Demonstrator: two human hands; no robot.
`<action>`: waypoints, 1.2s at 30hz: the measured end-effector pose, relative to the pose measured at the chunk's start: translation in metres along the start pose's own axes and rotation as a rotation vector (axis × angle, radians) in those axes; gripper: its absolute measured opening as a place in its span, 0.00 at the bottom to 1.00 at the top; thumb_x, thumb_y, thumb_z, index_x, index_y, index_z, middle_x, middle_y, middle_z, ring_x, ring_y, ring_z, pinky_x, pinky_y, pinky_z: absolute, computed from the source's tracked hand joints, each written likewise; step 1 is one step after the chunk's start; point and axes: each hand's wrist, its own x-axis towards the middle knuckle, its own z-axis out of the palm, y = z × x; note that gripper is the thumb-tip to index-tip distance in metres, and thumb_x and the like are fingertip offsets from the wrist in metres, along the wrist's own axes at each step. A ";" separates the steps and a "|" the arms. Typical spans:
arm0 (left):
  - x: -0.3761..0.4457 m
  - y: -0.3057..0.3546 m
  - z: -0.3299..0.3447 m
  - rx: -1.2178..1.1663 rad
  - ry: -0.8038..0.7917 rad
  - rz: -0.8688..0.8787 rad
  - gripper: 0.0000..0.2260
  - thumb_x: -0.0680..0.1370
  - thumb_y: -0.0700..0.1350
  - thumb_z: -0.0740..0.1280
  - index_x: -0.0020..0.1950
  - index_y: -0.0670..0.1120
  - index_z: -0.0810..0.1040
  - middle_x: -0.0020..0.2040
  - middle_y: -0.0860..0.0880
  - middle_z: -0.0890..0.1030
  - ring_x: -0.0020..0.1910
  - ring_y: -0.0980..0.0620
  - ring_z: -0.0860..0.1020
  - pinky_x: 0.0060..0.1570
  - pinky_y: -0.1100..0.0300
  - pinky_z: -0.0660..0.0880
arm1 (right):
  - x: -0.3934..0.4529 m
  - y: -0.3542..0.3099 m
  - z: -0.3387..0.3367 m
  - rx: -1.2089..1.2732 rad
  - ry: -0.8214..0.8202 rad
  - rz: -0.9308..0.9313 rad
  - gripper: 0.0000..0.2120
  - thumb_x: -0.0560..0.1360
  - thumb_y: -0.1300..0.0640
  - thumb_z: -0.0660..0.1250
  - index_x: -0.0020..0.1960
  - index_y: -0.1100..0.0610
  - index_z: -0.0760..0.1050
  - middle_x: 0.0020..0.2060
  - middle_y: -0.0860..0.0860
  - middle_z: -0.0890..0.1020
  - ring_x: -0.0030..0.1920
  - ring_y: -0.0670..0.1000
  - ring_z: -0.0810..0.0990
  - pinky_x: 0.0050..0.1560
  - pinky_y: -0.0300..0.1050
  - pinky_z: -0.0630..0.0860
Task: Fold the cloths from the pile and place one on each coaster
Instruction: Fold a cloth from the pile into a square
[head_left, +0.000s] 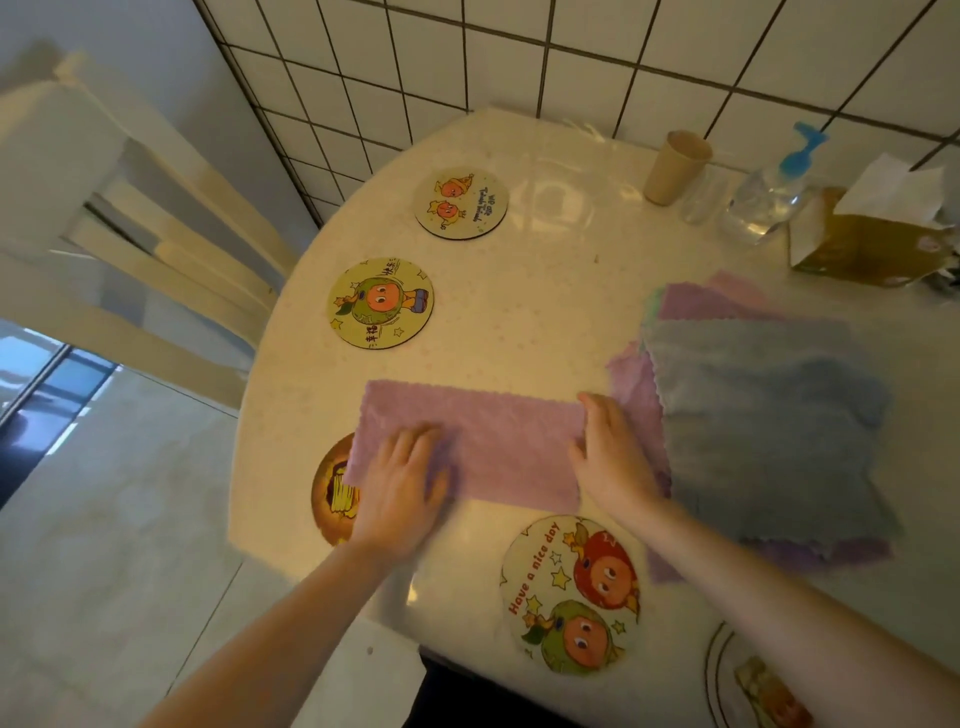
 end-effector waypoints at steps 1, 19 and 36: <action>-0.011 0.009 0.010 0.038 -0.108 0.110 0.23 0.81 0.57 0.55 0.75 0.54 0.62 0.75 0.53 0.63 0.75 0.49 0.58 0.74 0.47 0.56 | -0.014 -0.001 0.001 -0.104 -0.011 -0.148 0.24 0.78 0.55 0.61 0.71 0.58 0.61 0.68 0.53 0.67 0.65 0.51 0.71 0.58 0.46 0.77; -0.063 -0.030 0.016 0.285 -0.191 -0.175 0.31 0.77 0.67 0.34 0.78 0.55 0.45 0.78 0.53 0.48 0.77 0.48 0.44 0.74 0.52 0.39 | -0.036 0.024 0.018 -0.553 -0.307 -0.883 0.29 0.63 0.64 0.71 0.63 0.60 0.70 0.58 0.56 0.76 0.58 0.58 0.74 0.54 0.51 0.77; -0.064 0.054 0.048 0.304 -0.153 0.187 0.32 0.75 0.62 0.61 0.77 0.52 0.60 0.76 0.49 0.64 0.75 0.45 0.61 0.72 0.42 0.60 | -0.085 -0.007 0.001 -0.255 -0.304 -1.007 0.17 0.69 0.61 0.66 0.57 0.55 0.73 0.42 0.50 0.75 0.40 0.50 0.75 0.35 0.43 0.78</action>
